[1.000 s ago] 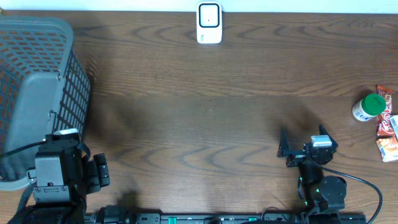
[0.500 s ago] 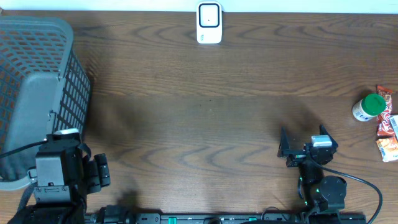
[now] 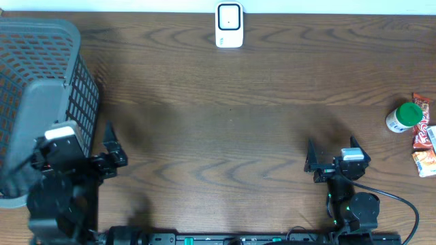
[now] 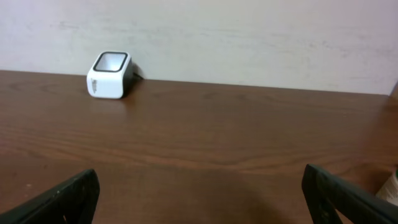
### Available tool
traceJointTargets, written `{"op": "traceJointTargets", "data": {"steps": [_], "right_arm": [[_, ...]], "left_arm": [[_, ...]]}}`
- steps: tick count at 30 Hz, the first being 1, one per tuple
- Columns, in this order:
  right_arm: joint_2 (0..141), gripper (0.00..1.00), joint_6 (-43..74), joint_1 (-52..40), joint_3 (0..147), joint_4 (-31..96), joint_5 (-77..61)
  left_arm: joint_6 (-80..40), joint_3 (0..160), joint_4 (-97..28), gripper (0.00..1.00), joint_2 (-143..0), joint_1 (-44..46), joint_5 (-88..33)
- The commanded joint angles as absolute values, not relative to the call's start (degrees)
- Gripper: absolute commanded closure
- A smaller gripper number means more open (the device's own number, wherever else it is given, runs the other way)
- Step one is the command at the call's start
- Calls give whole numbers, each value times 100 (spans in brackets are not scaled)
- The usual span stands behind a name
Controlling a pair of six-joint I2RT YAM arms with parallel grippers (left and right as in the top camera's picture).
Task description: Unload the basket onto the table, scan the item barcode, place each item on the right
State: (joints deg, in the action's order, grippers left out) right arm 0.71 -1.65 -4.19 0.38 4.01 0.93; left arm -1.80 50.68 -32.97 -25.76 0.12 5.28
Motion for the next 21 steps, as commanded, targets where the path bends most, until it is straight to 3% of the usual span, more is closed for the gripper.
{"op": "traceJointTargets", "data": {"steps": [1, 11, 21], "right_arm": [[32, 1, -69, -368, 32, 421, 141], [32, 1, -69, -368, 32, 421, 141], [32, 1, -69, -368, 32, 421, 141]], "left_arm": [[-268, 4082, -2486, 2, -2036, 36, -180], [-338, 1806, -220, 2, -972, 36, -305], [-370, 703, -69, 2, -49, 145, -276]]}}
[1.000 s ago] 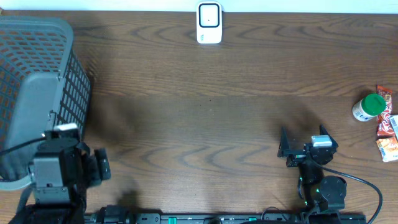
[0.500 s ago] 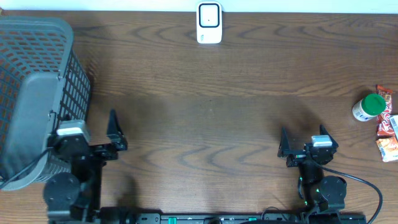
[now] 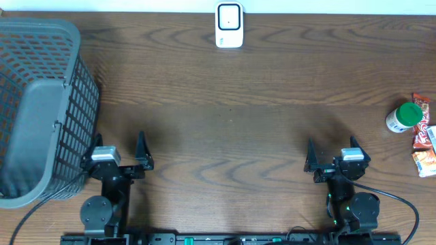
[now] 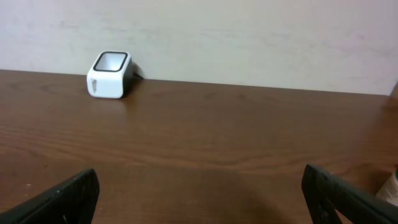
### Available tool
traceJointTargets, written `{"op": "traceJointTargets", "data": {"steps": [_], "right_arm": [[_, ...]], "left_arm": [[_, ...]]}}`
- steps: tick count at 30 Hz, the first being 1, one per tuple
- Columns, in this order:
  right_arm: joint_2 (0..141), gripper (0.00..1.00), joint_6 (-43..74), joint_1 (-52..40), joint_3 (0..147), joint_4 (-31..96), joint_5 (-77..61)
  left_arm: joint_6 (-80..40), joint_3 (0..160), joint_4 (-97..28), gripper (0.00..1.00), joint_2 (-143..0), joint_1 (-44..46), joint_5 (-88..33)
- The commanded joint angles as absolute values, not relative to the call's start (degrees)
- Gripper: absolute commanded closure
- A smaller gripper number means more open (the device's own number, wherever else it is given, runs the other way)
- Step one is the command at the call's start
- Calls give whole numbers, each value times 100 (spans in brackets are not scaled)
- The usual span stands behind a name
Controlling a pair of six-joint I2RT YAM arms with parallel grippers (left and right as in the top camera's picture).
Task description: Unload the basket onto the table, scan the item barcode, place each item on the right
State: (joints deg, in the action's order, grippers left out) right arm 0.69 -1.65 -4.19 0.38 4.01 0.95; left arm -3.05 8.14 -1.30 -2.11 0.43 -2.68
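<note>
The white barcode scanner (image 3: 229, 25) stands at the table's far edge, middle; in the right wrist view the scanner (image 4: 110, 66) sits far off to the left by the wall. A green-capped bottle (image 3: 405, 116) and red and orange snack packets (image 3: 426, 139) lie at the right edge. My right gripper (image 3: 332, 151) rests open and empty near the front right, its fingertips (image 4: 74, 196) wide apart over bare wood. My left gripper (image 3: 116, 155) sits near the front left, fingers spread, holding nothing.
A large grey mesh basket (image 3: 41, 102) fills the left side, close to my left gripper. The brown wooden table (image 3: 225, 122) stretches between both arms and the scanner. A pale wall (image 4: 249, 37) rises behind the table.
My left arm, which was against the basket's front corner at the far left, now sits lower and further right, pointing forward with its gripper open. The right arm and the items have not moved.
</note>
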Motion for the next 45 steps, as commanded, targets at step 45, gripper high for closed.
{"op": "traceJointTargets", "data": {"steps": [45], "right_arm": [[32, 1, -69, -368, 32, 421, 141]], "left_arm": [[-460, 23, -419, 2, -23, 421, 106]]}}
